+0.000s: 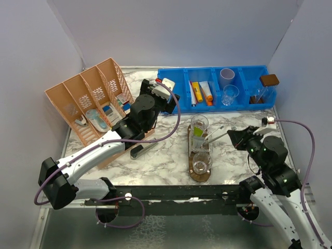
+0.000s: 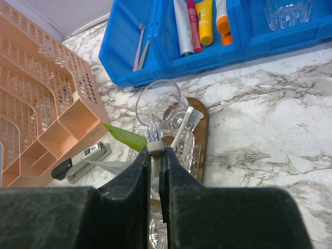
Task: Prepare toiletry sets of a toothbrush and toothpaste on the tray
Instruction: Place the toothbrush in the toothpaste holder.
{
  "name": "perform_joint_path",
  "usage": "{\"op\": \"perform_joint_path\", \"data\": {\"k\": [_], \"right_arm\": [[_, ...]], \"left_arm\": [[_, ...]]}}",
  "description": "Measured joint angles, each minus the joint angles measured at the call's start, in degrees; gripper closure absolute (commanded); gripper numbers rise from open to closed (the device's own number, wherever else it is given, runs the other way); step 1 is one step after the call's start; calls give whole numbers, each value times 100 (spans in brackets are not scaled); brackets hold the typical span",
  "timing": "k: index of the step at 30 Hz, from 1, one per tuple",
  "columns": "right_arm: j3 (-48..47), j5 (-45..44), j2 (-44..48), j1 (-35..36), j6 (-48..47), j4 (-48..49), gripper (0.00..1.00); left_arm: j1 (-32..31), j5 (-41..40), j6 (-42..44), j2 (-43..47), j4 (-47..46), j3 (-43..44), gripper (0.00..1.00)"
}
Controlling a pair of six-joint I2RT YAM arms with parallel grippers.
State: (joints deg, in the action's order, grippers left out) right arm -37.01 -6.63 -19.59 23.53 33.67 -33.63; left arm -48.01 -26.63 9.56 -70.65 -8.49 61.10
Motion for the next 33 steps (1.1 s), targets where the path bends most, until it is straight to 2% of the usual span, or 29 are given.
{"op": "perform_joint_path", "data": {"k": [22,33], "right_arm": [[1012,166,-103,0,378,933,99],[1335,345,-133,0,402,1331,94]], "left_arm": [[0,2,-13,0,2,0,8],[0,2,-26,0,2,0,8]]}}
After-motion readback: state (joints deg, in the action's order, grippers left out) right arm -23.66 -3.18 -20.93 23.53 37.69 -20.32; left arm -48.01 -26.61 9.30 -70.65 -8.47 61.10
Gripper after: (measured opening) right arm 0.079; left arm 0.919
